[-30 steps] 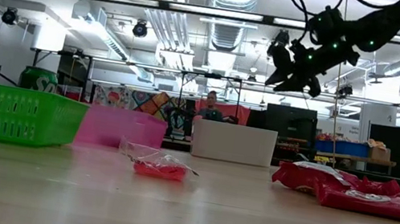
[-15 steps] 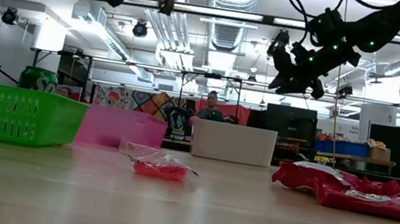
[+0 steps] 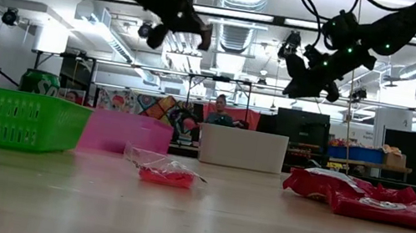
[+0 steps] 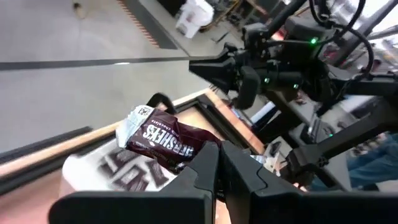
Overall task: Organize candy in baskets
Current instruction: Put the brown chocolate into the white bin, then put the red chocolate into the pink bin
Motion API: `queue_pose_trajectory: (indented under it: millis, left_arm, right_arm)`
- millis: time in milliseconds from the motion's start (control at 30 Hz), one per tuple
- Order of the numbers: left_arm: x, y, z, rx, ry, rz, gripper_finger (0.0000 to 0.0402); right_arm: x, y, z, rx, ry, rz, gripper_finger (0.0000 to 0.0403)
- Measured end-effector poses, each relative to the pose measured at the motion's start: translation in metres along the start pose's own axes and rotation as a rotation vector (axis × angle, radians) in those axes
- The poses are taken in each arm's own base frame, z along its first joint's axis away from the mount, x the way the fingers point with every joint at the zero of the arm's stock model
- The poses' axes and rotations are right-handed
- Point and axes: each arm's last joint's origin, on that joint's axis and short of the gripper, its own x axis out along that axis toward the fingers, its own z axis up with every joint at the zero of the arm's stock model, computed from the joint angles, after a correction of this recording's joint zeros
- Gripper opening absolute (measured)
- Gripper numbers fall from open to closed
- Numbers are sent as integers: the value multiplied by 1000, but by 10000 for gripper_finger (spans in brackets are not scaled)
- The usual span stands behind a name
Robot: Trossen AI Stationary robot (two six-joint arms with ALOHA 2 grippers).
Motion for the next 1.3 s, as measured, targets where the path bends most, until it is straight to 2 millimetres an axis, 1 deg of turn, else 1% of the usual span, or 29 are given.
queue_pose_trajectory:
  millis: [100, 200, 300, 433, 500, 733, 900, 1000, 1133, 1233, 1300]
  left_arm:
    - [15, 17, -1, -4, 18, -16, 0]
    - [30, 34, -7, -20, 73, -28, 0]
    - [46, 47, -17, -26, 116, -55, 0]
    - [65, 63, -33, -37, 152, -42, 0]
    - [72, 65, -36, -37, 167, -65, 0]
    - [94, 67, -31, 70, 164, -90, 0]
    - [119, 76, -35, 42, 203, -53, 0]
    - [128, 80, -38, 50, 267, -40, 3]
    - [133, 76, -39, 101, 287, -70, 26]
    - [133, 77, -39, 92, 291, -21, 51]
    - [132, 79, -39, 74, 323, 19, 68]
  right_arm:
    - [0, -1, 0, -5, -1, -4, 97]
    - [0, -2, 0, -30, -1, -5, 91]
    - [0, -2, 0, -37, -1, -4, 86]
    - [0, -1, 0, -19, -1, -2, 81]
    - [0, -1, 0, -19, -1, -2, 79]
    - [0, -1, 0, -23, -1, -2, 77]
    - [0, -1, 0, -68, -1, -2, 75]
    - [0, -1, 0, -71, -1, -1, 77]
    - [0, -1, 0, -79, -1, -1, 81]
    - [0, -1, 0, -99, -2, -1, 82]
    - [0, -1, 0, -102, -2, -1, 79]
